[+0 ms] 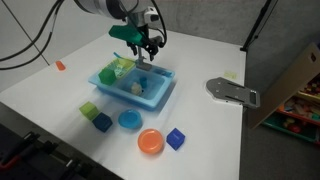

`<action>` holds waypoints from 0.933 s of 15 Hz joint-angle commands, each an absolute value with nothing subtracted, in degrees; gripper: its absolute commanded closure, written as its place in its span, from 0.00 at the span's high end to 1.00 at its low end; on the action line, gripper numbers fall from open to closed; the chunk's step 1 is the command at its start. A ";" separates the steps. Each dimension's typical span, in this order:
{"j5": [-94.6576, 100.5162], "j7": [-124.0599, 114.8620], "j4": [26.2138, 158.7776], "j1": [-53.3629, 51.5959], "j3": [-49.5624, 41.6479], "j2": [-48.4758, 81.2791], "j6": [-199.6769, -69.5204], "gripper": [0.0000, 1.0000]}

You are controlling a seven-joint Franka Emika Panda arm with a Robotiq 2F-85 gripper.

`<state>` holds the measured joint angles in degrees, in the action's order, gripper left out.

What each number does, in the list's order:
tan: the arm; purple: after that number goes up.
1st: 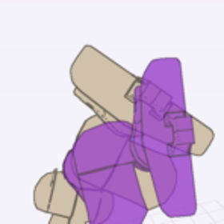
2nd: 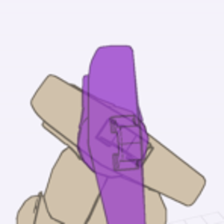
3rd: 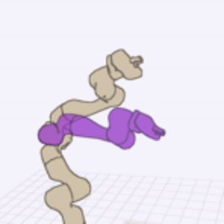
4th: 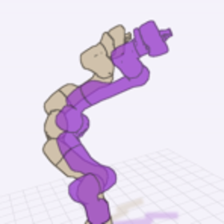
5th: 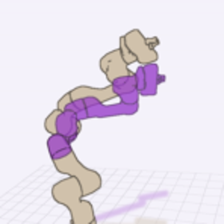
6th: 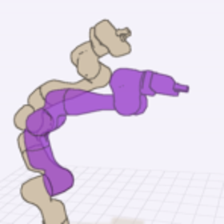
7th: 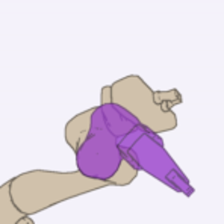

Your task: Put the blue cup in the sink

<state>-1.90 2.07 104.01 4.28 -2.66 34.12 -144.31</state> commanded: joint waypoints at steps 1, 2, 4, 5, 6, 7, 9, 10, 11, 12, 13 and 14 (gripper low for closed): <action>-1.80 4.84 107.44 5.41 -1.87 27.27 -138.80 1.00; -1.87 5.16 107.96 5.50 -1.97 25.71 -136.89 1.00; -1.71 5.59 108.99 5.58 -2.37 22.74 -132.96 1.00; -1.46 5.75 109.58 5.57 -2.63 21.20 -131.37 1.00; -1.32 6.03 110.12 5.61 -2.84 19.74 -129.64 1.00; -1.14 6.22 110.57 5.62 -3.04 18.35 -128.09 1.00; -0.71 6.49 111.64 5.67 -3.49 15.37 -125.22 1.00; -0.52 6.80 112.06 5.75 -3.66 13.79 -123.39 1.00; -0.36 6.92 112.61 5.72 -3.85 12.33 -122.16 1.00; -0.08 7.33 113.34 5.71 -4.02 10.50 -120.66 1.00; 0.10 7.67 113.83 5.71 -4.12 9.02 -119.30 1.00; 0.25 7.94 114.56 5.71 -4.20 7.20 -117.95 1.00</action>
